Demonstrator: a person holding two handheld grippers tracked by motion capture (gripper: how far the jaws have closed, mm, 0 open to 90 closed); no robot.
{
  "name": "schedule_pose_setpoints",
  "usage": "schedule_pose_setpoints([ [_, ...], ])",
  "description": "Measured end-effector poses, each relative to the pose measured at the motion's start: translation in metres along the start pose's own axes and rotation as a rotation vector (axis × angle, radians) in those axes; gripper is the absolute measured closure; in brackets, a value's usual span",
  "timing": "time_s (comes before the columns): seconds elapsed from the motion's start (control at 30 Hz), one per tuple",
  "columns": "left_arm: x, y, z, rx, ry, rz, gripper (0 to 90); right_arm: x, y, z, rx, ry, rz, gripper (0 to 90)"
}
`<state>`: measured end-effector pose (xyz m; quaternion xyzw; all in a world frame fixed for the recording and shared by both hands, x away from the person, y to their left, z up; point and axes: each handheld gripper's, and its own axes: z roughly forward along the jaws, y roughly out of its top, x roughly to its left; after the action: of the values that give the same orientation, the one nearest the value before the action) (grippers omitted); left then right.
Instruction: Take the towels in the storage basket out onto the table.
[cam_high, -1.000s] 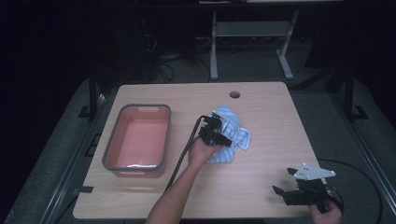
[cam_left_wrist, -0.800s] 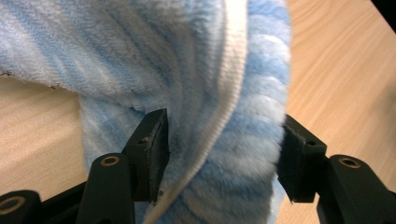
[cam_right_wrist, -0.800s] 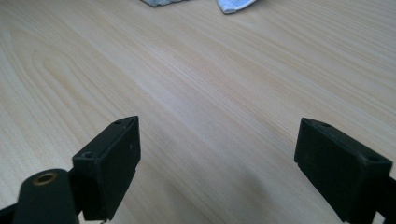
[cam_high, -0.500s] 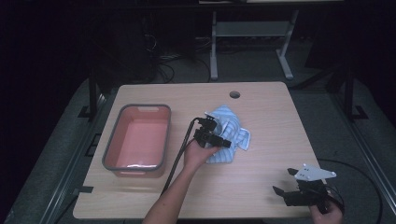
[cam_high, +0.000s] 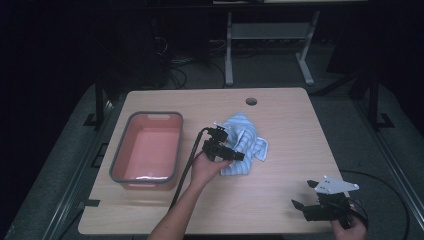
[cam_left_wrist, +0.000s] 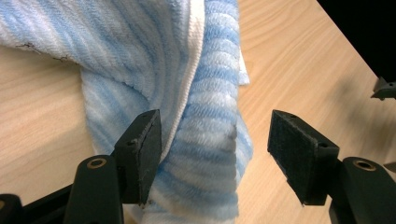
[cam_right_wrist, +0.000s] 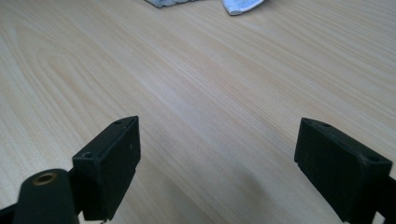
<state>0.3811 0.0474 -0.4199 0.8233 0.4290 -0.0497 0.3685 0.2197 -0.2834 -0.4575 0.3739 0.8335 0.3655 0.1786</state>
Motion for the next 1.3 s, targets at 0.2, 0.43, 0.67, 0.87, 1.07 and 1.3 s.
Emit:
schedule_pose_setpoints([
  [0.2, 0.002, -0.008, -0.014, -0.018, -0.007, 0.007, 34.3, 0.0, 0.0, 0.0, 0.008, -0.002, 0.003, 13.8],
  [0.43, 0.003, -0.019, -0.032, -0.048, -0.01, 0.011, 34.0, 0.0, 0.001, 0.002, 0.013, -0.008, -0.004, 13.8],
  [0.67, 0.006, -0.034, -0.042, -0.064, -0.027, 0.01, 33.5, 0.0, 0.001, 0.003, 0.023, -0.012, -0.009, 13.8],
  [0.87, 0.006, -0.044, -0.048, -0.066, -0.028, 0.016, 33.0, 0.0, 0.0, 0.003, 0.023, -0.015, -0.012, 13.8],
  [1.07, 0.003, -0.058, -0.054, -0.07, -0.031, 0.033, 32.0, 0.0, 0.0, 0.003, 0.023, -0.016, -0.014, 13.8],
  [1.3, 0.001, -0.075, -0.059, -0.084, -0.053, 0.03, 31.8, 0.002, 0.001, 0.004, 0.027, -0.015, -0.014, 13.8],
])
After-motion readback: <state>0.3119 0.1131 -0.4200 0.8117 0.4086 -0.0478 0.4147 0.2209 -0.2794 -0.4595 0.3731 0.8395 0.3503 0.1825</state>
